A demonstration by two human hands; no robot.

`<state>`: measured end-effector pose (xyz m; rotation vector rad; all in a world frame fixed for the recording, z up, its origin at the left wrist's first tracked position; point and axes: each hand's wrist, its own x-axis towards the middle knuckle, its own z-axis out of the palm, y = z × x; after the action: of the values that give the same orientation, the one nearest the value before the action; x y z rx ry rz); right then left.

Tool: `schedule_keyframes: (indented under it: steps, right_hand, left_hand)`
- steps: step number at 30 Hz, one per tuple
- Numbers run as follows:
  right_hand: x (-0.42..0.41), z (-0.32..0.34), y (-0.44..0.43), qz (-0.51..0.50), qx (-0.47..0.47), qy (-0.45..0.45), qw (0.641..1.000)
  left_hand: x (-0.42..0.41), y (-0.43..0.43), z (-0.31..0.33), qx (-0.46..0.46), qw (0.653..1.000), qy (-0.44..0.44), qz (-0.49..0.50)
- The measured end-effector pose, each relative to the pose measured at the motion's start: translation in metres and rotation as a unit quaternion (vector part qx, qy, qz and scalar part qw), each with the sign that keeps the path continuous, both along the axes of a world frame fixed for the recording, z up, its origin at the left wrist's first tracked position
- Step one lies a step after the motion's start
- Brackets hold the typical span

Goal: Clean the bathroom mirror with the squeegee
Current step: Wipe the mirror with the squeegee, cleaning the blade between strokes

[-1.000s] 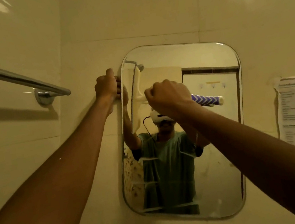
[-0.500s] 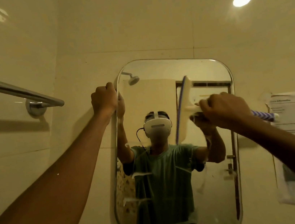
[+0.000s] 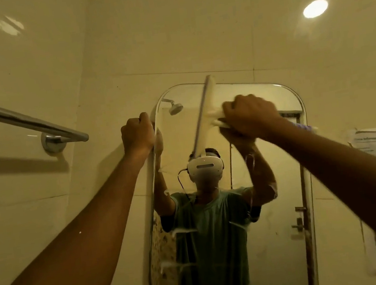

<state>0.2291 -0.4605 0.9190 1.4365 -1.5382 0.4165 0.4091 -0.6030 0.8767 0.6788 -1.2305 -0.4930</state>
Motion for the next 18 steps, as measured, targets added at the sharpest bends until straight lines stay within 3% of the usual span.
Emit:
schedule_keyframes:
  steps: [5,8,13,18]
  right_hand:
    - [-0.068,-0.02,0.037,-0.029,-0.064,-0.167,0.984]
    - [-0.071,-0.03,0.044,0.013,-0.1,-0.24,0.966]
    - [-0.041,-0.028,0.048,0.087,-0.088,-0.249,0.961]
    - [-0.019,-0.008,0.038,0.158,-0.088,-0.202,0.963]
  left_hand:
    - [-0.002,-0.004,-0.002,-0.019,1.0,0.005,0.016]
    - [-0.003,-0.006,-0.002,-0.019,1.0,-0.013,0.015]
    - [-0.008,-0.011,-0.004,-0.03,0.998,-0.025,0.057]
    - [-0.009,-0.011,-0.005,-0.025,0.997,-0.028,0.063]
